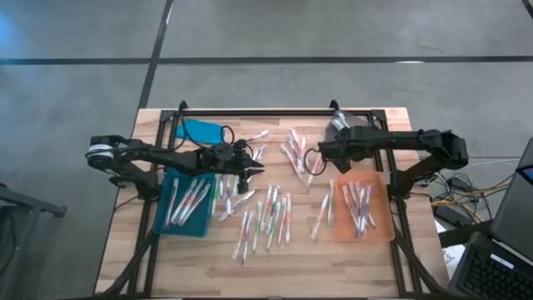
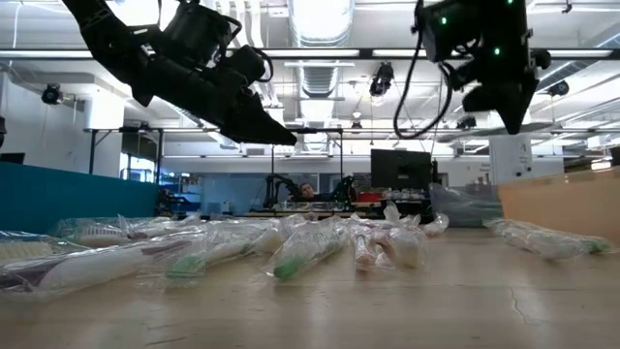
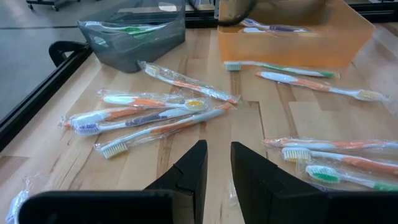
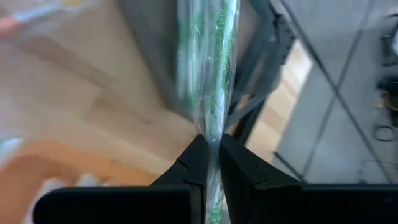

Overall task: Pick & Place Toothbrushes
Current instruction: Put the green toothbrush into the black bin

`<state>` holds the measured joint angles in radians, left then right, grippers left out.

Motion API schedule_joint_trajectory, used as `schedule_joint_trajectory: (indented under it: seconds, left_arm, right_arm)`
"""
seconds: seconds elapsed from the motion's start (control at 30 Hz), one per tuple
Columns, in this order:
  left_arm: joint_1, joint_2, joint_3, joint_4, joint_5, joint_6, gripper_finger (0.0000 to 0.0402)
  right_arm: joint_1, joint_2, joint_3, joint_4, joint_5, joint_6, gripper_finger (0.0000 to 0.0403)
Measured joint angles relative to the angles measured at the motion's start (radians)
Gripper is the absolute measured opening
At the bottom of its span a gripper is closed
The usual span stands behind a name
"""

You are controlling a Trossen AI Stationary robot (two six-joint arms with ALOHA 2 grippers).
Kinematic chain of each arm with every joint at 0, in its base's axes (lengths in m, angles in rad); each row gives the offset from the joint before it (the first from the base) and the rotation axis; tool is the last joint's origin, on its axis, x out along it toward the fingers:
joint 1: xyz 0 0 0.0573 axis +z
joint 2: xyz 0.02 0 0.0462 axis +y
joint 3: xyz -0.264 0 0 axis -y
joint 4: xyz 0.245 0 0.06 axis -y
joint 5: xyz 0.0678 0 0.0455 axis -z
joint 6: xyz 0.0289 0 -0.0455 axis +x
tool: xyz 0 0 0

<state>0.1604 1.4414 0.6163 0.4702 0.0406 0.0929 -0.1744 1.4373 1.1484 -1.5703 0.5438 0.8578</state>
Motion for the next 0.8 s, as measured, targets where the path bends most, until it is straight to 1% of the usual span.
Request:
schedule_joint_trajectory:
  seconds: [0.17, 0.3, 0.47, 0.8]
  left_arm:
    - [0.000, 0.000, 0.000, 0.000, 0.000, 0.000, 0.0074]
    - [0.000, 0.000, 0.000, 0.001, 0.000, 0.000, 0.0074]
    - [0.000, 0.000, 0.004, 0.001, 0.000, 0.000, 0.0074]
    - [0.000, 0.000, 0.014, 0.031, 0.000, 0.001, 0.0074]
  right_arm:
    - [-0.083, -0.009, -0.060, 0.018, 0.059, -0.070, 0.0022]
    - [-0.156, -0.012, -0.096, 0.072, 0.059, -0.158, 0.0022]
    - [-0.232, -0.012, -0.123, 0.195, 0.059, -0.272, 0.0022]
    - [-0.350, -0.012, -0.163, 0.374, 0.060, -0.461, 0.0022]
